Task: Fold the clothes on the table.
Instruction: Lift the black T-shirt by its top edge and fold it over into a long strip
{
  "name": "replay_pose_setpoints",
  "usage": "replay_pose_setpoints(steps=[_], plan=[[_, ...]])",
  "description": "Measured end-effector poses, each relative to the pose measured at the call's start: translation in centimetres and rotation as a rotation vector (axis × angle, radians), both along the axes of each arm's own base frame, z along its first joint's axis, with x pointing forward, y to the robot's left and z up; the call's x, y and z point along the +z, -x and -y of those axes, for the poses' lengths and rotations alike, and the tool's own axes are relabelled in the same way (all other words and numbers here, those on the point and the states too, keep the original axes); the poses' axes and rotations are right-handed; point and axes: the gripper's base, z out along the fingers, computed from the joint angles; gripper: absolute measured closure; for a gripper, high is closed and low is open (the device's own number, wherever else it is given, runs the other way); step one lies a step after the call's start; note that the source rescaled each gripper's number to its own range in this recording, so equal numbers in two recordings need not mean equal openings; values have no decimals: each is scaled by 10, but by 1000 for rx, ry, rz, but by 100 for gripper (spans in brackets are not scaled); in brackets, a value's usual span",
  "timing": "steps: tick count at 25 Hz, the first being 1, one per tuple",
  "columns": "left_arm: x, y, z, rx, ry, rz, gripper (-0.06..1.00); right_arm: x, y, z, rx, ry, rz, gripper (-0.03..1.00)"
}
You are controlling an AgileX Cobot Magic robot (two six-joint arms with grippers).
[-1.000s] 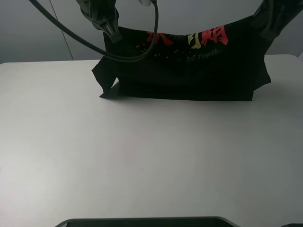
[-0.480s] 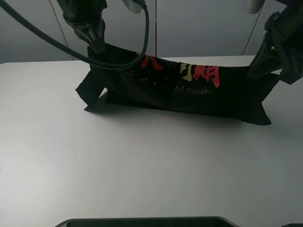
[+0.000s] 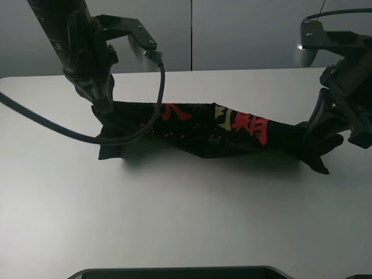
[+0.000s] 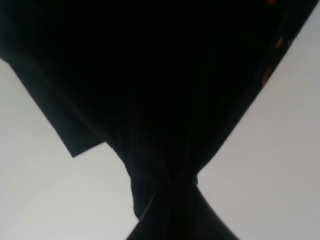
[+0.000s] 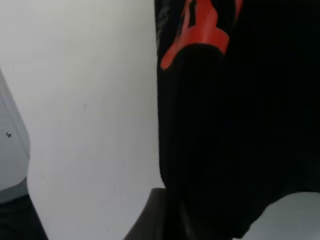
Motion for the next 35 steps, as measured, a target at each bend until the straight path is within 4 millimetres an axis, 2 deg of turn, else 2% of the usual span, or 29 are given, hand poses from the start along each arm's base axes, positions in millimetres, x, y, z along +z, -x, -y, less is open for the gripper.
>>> replay_pose_setpoints(steps=[6, 15, 21, 29, 35], plan=[[-26, 27, -17, 25, -1, -98, 94, -14, 11, -1, 0, -19, -75, 97], [-62, 53, -31, 75, -1, -211, 94, -33, 29, 0, -10, -39, -174, 97], [-61, 44, -24, 146, 98, -116, 94, -36, 21, -1, -65, -50, -88, 97], [-57, 21, -25, 308, 148, 131, 94, -37, -10, 10, -246, 49, 224, 97], [-52, 11, -18, 320, 242, 228, 94, -33, -24, 10, -281, 26, 368, 97]])
